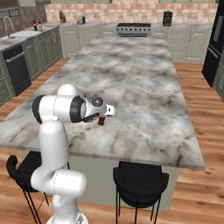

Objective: Place the large bottle from the dining counter next to the other large bottle outside the sink, and place the small bottle from the dining counter next to the other small bottle inside the sink.

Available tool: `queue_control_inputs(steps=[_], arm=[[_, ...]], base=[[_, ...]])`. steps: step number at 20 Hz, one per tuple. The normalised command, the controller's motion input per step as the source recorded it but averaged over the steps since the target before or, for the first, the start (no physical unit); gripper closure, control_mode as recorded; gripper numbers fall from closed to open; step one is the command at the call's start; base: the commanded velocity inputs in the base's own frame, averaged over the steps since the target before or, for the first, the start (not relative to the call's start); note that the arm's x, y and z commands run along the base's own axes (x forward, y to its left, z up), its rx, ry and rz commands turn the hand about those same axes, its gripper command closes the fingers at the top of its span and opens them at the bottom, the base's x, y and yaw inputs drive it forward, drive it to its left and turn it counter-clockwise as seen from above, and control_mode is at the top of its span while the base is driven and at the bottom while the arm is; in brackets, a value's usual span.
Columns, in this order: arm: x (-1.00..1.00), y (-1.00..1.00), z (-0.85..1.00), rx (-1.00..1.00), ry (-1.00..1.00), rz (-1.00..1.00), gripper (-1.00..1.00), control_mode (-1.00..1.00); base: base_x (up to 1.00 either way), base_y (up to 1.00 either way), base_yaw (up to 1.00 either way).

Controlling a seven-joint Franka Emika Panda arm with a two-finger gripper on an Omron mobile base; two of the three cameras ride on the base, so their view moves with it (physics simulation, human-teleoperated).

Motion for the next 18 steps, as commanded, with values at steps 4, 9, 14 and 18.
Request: queue_control_inputs(steps=[4, 9, 14, 18], arm=[[0.12, 0.0, 0.0, 0.0, 0.0, 0.0, 1.0, -1.0], [0.04, 0.0, 0.0, 0.0, 0.0, 0.0, 1.0, -1.0], [-0.08, 0.0, 0.1, -0.02, -0.07, 0.0, 1.0, -1.0], [-0.28, 0.0, 0.29, -0.03, -0.11, 0.0, 1.0, -1.0]], base=[[0.0, 0.0, 0.0], [0.0, 0.0, 0.0], [0.0, 0.0, 0.0], [0.0, 0.0, 0.0]])
